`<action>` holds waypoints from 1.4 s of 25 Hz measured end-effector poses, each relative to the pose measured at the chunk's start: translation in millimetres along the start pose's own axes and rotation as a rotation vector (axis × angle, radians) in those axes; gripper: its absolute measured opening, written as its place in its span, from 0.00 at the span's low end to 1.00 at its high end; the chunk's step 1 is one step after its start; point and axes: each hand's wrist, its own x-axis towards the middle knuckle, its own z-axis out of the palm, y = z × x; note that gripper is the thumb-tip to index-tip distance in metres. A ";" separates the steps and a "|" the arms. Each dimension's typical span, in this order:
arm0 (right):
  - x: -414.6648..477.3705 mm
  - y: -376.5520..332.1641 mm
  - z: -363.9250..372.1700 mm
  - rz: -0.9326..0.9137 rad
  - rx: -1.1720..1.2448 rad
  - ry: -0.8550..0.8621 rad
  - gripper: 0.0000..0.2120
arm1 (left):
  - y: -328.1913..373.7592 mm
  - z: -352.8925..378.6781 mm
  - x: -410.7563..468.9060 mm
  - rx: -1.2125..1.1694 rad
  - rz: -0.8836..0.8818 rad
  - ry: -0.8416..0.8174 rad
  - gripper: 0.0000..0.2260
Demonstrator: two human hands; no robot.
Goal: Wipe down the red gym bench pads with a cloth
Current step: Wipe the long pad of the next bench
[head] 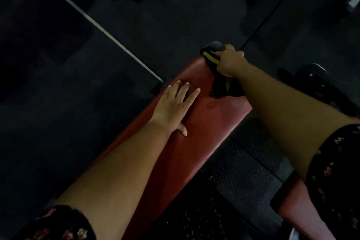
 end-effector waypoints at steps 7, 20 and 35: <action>-31.0 42.5 23.7 0.128 0.055 0.024 0.26 | -0.9 -0.9 -3.6 0.044 0.062 -0.026 0.56; -89.9 74.1 69.2 0.381 0.361 0.166 0.27 | -17.5 27.0 -43.3 0.163 0.406 0.064 0.29; -186.2 3.8 204.5 0.594 0.608 -0.058 0.31 | 9.3 65.0 -100.1 0.100 0.393 0.143 0.33</action>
